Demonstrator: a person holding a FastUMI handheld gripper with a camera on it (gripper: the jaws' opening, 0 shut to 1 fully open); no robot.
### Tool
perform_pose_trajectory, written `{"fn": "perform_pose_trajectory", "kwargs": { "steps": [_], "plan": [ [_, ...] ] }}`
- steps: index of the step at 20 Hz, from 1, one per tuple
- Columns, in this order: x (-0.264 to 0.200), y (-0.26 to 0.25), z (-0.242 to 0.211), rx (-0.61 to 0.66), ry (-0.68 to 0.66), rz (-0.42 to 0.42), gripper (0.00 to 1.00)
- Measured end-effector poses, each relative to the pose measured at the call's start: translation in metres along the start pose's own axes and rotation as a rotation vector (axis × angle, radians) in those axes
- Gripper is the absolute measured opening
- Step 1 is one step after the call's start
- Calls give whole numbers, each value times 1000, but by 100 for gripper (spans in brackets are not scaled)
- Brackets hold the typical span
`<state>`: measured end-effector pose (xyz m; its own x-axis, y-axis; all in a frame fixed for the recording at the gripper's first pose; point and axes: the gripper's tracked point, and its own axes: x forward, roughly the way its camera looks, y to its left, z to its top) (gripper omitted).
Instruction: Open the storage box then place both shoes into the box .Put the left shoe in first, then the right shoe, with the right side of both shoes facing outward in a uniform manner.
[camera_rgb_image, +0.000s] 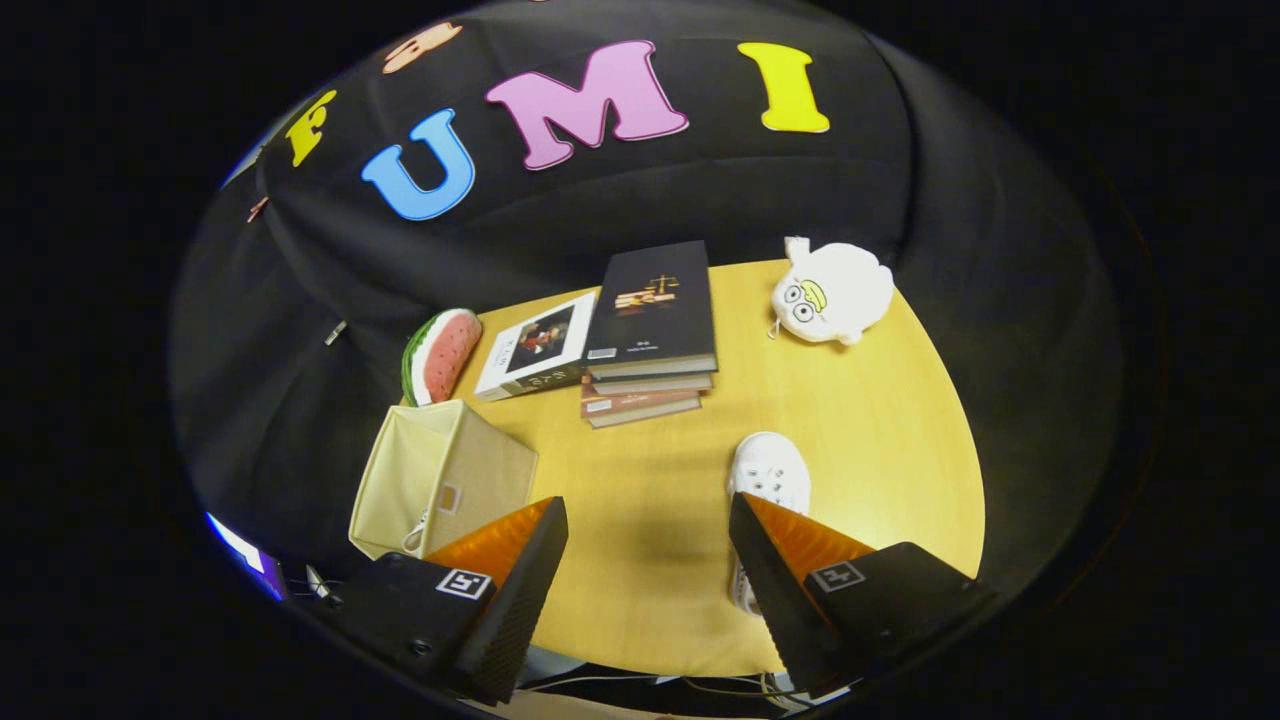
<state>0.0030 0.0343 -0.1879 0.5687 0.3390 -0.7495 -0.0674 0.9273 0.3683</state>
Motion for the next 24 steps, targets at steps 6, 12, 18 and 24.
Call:
{"fn": "perform_pose_trajectory", "kwargs": {
  "steps": [6,12,18,24],
  "plan": [
    [31,-91,-28,-62,80,-86,99],
    [66,-144,-71,-123,209,-116,99],
    [89,-147,-96,-119,301,-78,99],
    [113,-143,-115,-120,373,-55,99]
  ]
}}
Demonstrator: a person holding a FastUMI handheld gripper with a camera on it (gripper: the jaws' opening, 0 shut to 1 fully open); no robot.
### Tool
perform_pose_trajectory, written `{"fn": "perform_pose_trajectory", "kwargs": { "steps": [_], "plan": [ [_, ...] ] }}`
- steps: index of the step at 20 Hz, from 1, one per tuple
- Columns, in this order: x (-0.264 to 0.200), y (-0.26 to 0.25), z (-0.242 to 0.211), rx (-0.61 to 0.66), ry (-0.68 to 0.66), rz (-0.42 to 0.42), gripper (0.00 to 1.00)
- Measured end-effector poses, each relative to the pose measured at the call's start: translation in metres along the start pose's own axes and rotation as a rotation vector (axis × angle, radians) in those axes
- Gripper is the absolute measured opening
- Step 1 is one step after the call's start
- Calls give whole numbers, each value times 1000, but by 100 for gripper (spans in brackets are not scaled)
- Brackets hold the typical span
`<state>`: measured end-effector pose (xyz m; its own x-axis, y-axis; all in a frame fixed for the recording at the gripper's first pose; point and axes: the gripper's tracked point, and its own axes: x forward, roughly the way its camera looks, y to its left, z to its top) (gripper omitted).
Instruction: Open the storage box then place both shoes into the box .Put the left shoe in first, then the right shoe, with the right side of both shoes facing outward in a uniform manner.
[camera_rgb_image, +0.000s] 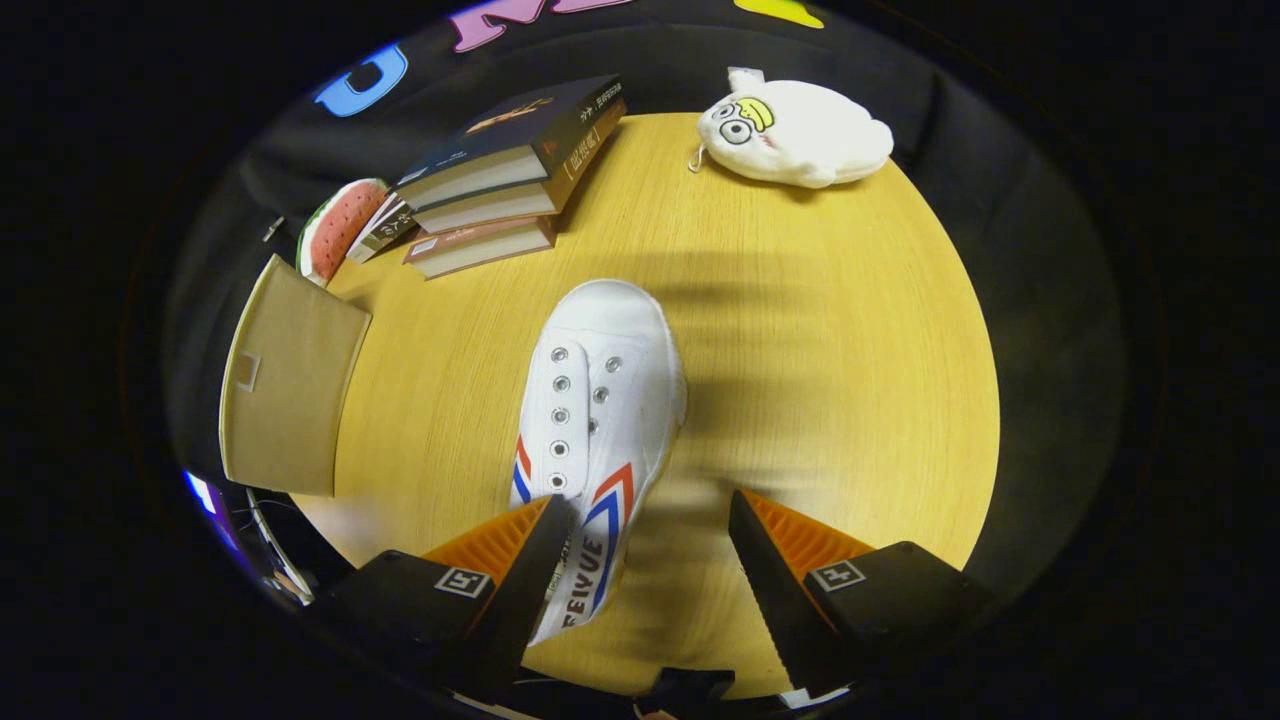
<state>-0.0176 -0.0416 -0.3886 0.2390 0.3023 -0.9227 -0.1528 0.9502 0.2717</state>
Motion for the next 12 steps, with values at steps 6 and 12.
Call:
{"fn": "perform_pose_trajectory", "kwargs": {
  "steps": [6,12],
  "plan": [
    [11,18,-2,94,40,81,88],
    [9,14,-3,184,30,80,34]
  ]
}}
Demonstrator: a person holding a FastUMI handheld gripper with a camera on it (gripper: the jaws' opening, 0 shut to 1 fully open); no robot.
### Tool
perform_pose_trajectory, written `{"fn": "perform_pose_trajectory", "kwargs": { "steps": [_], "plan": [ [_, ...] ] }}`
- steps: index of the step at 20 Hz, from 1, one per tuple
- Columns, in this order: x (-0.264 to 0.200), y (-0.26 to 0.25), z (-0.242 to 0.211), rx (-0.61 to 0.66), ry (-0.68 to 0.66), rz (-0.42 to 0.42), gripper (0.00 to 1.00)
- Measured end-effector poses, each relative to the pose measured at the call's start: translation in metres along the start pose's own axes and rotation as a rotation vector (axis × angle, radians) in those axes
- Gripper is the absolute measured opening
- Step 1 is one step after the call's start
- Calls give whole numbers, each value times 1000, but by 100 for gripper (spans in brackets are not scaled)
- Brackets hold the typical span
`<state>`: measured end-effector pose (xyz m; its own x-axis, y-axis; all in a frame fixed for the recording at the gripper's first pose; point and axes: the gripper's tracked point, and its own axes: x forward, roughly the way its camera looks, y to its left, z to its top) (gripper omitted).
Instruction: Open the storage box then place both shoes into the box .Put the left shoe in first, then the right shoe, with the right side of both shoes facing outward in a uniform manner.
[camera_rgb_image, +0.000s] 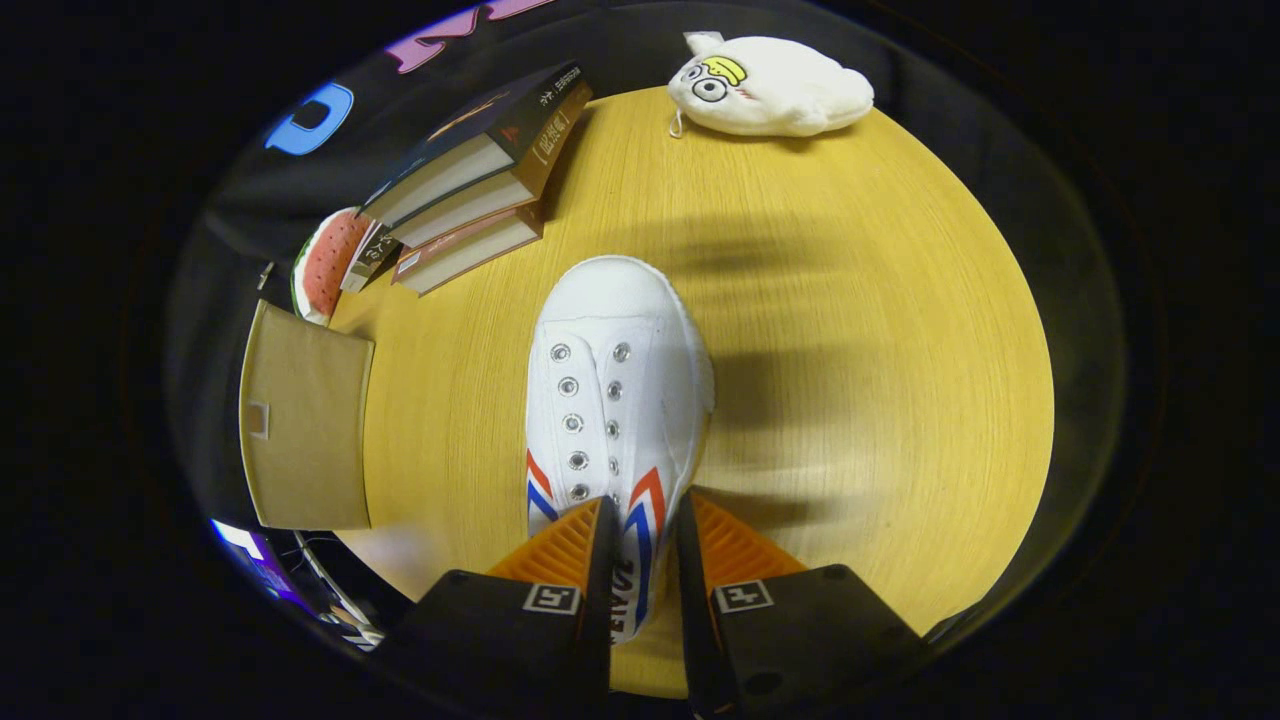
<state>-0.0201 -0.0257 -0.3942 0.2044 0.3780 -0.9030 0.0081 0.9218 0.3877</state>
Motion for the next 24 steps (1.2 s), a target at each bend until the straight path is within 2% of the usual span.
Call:
{"fn": "perform_pose_trajectory", "kwargs": {
  "steps": [3,4,5,14,24],
  "plan": [
    [-1,-1,2,93,-4,46,16],
    [0,-1,2,102,-2,62,16],
    [-2,2,0,112,-3,73,10],
    [-45,40,-11,116,-41,74,9],
    [-104,172,-13,134,-110,149,9]
  ]
}}
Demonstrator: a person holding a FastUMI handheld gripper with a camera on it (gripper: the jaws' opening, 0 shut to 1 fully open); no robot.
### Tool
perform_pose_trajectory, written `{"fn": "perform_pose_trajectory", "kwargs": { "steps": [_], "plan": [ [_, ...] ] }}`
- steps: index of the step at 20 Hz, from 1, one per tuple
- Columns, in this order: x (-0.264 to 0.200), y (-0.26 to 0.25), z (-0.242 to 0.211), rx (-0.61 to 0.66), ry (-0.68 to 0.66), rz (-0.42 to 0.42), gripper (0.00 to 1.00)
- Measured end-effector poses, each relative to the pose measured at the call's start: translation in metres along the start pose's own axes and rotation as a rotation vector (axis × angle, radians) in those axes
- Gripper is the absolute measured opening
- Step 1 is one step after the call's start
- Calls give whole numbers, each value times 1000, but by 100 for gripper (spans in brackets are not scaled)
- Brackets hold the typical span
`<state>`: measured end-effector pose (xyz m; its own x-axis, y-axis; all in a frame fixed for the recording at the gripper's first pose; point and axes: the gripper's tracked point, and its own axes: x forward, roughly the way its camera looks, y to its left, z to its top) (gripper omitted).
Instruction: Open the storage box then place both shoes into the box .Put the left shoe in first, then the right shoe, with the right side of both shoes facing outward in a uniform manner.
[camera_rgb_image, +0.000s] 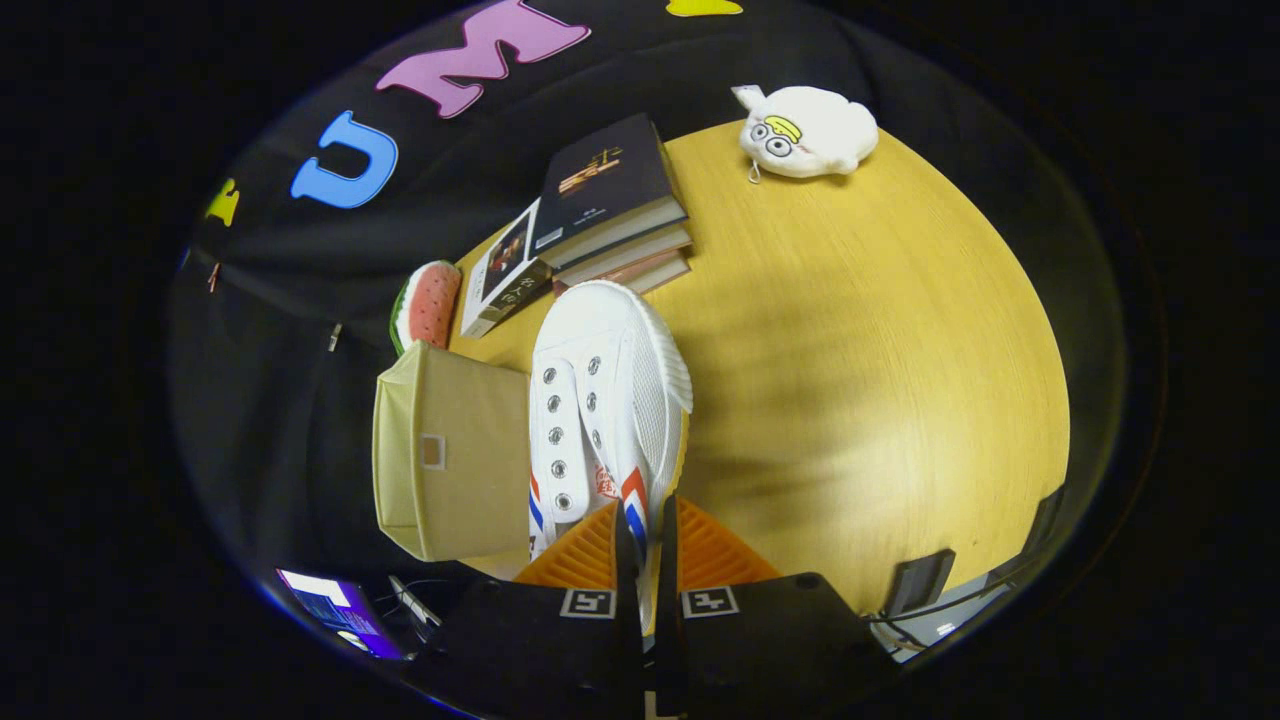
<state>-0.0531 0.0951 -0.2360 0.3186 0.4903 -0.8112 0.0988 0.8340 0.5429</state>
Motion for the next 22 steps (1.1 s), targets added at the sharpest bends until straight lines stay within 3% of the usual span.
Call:
{"fn": "perform_pose_trajectory", "kwargs": {
  "steps": [7,13,17,22],
  "plan": [
    [-3,113,-2,-30,-52,72,9],
    [29,194,-26,-65,-27,117,9],
    [52,232,-40,-67,-8,137,9],
    [75,244,-50,-56,10,97,9]
  ]
}}
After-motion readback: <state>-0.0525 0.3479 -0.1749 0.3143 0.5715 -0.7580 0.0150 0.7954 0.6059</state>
